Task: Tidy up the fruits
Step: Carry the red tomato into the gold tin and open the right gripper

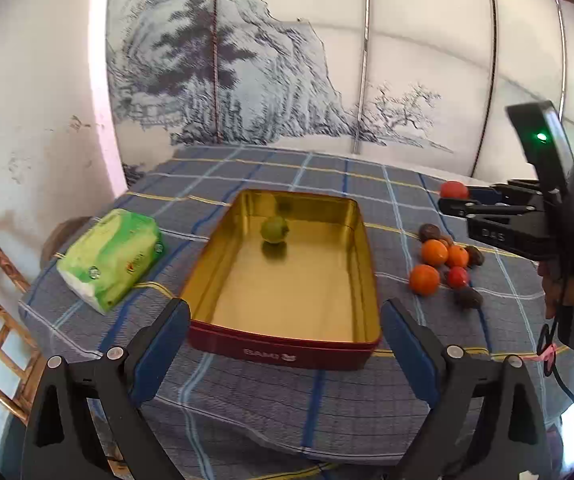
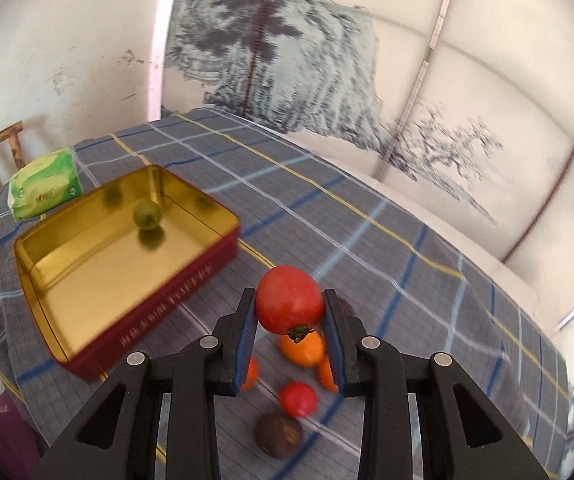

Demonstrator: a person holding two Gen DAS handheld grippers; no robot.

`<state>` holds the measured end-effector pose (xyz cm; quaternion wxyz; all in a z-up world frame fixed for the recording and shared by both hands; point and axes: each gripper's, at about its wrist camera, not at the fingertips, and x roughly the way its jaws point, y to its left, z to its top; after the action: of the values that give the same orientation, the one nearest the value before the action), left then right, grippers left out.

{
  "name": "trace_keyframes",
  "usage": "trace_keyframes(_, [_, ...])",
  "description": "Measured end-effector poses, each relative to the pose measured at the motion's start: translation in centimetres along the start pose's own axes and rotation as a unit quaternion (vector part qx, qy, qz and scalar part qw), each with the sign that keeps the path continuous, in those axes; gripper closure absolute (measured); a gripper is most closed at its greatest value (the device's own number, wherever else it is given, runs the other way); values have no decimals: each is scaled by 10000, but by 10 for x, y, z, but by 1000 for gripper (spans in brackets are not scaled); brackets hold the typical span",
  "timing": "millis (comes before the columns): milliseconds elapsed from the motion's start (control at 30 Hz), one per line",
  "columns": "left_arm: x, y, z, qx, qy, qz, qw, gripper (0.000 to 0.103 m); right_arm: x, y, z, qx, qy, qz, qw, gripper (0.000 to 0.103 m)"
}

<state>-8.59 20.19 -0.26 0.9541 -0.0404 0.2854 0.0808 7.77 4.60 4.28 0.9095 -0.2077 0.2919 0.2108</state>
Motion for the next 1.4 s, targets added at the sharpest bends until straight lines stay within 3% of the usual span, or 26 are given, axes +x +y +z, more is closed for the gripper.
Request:
trace_keyframes(267, [-14,13,-6,16,-448,190,9988,9,28,37,27,-334,90,163,9993,70])
trace_keyframes(500, [-13,19,-8,162,-384,150,9990,9,56,65,40,-562,235,283,9977,70])
trace_keyframes(1400, [13,48,-23,-127,-155,243,9995,9,121,117,54,-835,641,485,9933,70])
